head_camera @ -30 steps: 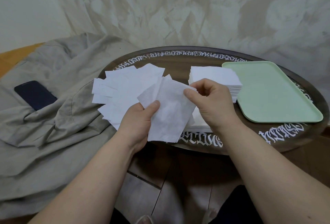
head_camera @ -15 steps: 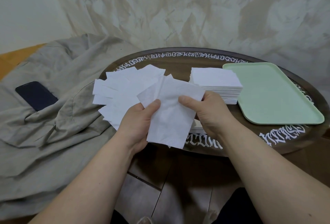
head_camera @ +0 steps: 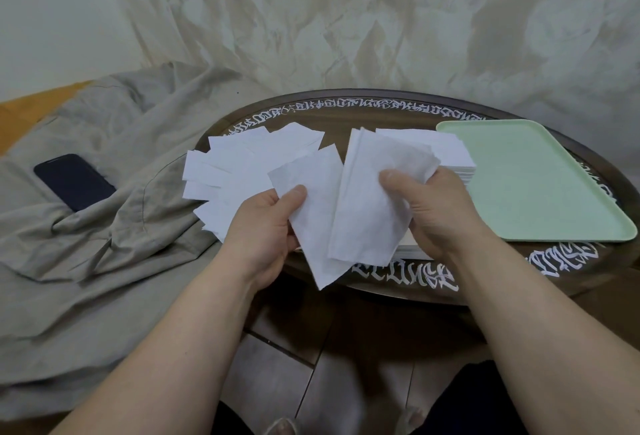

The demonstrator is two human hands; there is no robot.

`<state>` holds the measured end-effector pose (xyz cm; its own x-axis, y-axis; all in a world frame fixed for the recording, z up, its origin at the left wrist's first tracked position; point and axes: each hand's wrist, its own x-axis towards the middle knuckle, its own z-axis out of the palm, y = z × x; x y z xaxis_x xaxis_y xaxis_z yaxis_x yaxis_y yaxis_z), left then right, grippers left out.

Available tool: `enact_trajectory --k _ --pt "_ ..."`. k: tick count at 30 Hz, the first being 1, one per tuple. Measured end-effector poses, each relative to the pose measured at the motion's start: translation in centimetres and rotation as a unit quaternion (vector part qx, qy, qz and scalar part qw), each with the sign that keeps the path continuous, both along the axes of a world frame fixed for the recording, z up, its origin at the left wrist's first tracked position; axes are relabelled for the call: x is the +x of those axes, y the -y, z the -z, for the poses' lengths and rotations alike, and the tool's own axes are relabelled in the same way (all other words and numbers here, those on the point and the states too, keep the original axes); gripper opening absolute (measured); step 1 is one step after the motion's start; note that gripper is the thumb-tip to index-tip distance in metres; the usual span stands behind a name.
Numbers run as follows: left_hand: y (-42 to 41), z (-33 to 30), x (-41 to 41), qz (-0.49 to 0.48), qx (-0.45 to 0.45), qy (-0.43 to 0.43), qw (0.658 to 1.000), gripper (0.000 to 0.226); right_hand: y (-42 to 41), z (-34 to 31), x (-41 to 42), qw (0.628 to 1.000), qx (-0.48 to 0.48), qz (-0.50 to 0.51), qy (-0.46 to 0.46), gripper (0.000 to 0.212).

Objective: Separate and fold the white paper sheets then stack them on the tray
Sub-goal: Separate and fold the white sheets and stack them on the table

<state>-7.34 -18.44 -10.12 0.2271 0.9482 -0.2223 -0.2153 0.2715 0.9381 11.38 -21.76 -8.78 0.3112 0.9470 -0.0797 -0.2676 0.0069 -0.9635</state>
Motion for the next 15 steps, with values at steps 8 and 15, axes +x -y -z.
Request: enact_trajectory --k 8,15 --pt "0.5 0.0 0.6 0.034 0.06 -0.086 0.994 0.025 0.6 0.5 -1.1 0.982 -0.034 -0.131 0.132 0.013" --pt "0.8 -0.1 0.9 0.03 0.009 0.001 1.0 0.033 0.1 0.8 -1.5 0.983 -0.038 -0.108 0.143 0.012"
